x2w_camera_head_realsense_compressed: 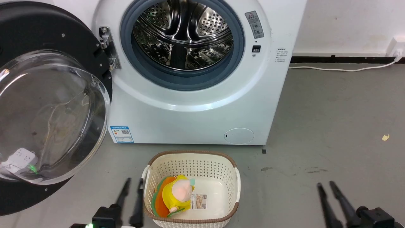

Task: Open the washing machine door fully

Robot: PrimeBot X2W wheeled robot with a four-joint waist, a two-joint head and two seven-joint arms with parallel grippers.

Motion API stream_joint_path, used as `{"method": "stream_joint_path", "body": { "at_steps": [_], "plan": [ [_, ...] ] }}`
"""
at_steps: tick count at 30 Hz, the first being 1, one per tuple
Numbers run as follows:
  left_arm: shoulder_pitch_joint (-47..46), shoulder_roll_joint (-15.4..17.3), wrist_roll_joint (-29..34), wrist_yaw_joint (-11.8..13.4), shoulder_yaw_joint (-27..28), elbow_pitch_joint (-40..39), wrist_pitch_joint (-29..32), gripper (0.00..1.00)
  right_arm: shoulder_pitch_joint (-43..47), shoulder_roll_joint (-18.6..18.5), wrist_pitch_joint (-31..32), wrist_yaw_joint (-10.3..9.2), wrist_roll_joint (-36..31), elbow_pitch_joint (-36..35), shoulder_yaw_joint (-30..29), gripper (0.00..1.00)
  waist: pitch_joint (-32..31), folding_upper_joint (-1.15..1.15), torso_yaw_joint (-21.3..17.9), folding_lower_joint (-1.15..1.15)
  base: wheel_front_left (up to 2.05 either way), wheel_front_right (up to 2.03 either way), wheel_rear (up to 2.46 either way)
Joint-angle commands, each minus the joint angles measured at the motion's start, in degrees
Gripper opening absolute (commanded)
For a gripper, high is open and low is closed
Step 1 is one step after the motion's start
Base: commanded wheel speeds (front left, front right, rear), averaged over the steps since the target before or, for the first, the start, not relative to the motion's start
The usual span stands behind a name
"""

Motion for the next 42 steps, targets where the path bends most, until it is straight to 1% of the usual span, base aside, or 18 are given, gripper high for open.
{"method": "stream_joint_path", "body": {
  "at_steps": [1, 42],
  "plan": [
    [-0.01, -0.01, 0.02, -0.01, 0.03, 0.00, 0.04, 0.00, -0.02, 0.00, 0.04, 0.00, -0.01, -0.02, 0.01, 0.00, 0.01, 0.00, 0.01, 0.00, 0.00, 0.00, 0.00],
    [-1.22, -1.12, 2.70, -1.34, 2.84, -2.38, 4.79, 0.00, -2.22, 0.10, 4.57, 0.01, -1.04, -1.91, 1.09, 0.00, 0.51, 0.00, 0.85, 0.00, 0.00, 0.00, 0.00]
  ]
}}
